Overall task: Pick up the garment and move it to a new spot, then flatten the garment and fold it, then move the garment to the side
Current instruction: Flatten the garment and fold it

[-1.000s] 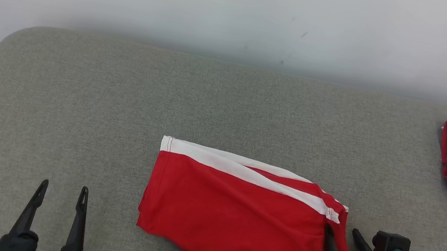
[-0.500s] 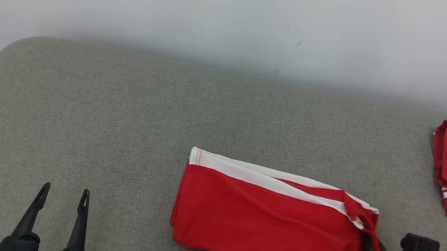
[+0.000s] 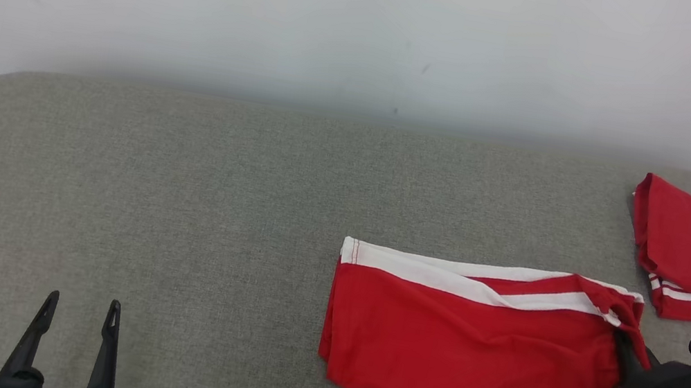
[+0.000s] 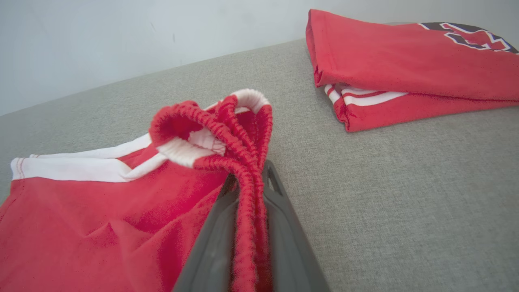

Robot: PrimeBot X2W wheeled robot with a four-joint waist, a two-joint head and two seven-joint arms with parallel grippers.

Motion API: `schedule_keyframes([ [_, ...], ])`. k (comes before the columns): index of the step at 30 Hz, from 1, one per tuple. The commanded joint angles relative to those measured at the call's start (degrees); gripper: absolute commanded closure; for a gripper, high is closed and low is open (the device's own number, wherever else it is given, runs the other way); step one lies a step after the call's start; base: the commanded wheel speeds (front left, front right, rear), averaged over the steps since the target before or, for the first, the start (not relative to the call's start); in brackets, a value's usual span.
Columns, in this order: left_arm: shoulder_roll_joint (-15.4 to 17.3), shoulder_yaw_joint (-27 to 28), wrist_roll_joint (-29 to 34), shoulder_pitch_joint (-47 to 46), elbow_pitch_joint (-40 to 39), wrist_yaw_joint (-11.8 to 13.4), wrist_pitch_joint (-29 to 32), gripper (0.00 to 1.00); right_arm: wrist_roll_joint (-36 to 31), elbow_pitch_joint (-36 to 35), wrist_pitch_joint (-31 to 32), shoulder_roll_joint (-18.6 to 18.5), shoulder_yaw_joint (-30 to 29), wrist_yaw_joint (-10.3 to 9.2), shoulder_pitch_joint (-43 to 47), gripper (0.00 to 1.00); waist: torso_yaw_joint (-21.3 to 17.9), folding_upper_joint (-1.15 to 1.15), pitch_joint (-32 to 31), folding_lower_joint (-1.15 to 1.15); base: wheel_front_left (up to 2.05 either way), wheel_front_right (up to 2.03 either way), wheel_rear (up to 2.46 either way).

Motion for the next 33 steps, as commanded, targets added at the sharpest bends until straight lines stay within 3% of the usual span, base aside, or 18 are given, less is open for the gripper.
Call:
schedule_keyframes([
  [1,-0.16,0.22,0.17,0.78,-0.09,-0.04,-0.18,0.0,1.29,-1.59,0.93,-0.71,0.51,-0.16,0.5,1.0,-0.61,0.0,-0.05,0.0,0.0,0.0,0.0],
  [8,-0.63,0.45,0.35,0.96,-0.03,-0.22,-0.18,0.0,13.56,-13.24,10.9,-1.13,0.83,-0.16,1.77,1.0,-1.88,0.0,-0.49,0.0,0.0,0.0,0.0],
  [17,-1.21,0.11,0.49,0.24,0.3,-0.62,-0.19,0.0,24.42,-21.71,22.94,3.51,-1.0,-0.16,2.06,1.0,-1.41,0.0,-0.69,0.0,0.0,0.0,0.0],
  [26,-1.88,-1.18,0.4,-1.61,1.07,-1.07,-0.19,0.0,22.21,-18.17,27.11,10.86,-0.89,-0.15,-1.92,1.0,1.11,0.0,0.1,0.0,0.0,0.0,0.0],
  [33,-2.43,-3.06,0.15,-3.2,1.72,-1.25,-0.19,0.0,16.93,-8.5,26.75,16.67,-1.99,-0.15,-6.94,1.0,4.14,0.0,1.76,0.0,0.0,0.0,0.0],
])
